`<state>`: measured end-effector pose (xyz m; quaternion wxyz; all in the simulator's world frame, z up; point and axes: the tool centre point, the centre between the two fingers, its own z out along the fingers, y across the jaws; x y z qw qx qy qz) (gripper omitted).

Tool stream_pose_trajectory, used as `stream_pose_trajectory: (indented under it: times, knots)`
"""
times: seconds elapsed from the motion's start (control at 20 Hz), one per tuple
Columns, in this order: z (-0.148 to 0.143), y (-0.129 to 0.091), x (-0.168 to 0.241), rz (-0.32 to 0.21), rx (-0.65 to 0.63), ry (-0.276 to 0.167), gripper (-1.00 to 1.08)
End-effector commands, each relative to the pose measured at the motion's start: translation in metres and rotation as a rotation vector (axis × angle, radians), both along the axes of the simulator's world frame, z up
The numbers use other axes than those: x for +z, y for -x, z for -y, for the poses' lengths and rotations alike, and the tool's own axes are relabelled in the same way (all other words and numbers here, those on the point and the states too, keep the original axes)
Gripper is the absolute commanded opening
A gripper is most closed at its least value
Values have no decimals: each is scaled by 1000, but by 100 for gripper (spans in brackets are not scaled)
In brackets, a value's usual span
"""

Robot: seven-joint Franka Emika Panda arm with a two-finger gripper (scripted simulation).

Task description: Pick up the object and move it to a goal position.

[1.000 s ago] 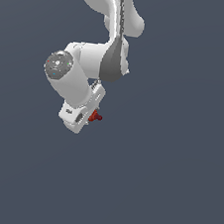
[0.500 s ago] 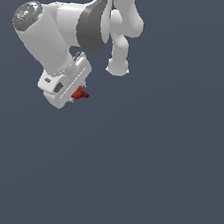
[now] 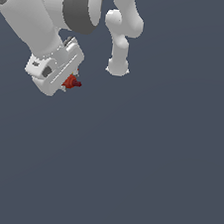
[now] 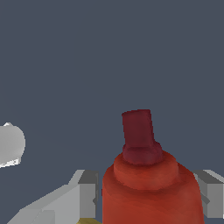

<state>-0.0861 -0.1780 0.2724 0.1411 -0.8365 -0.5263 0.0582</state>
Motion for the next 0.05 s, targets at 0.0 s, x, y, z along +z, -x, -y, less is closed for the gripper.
stream_pose_trajectory:
  times: [0.0]
  knots:
    - [1, 0, 3, 2, 2, 2, -100]
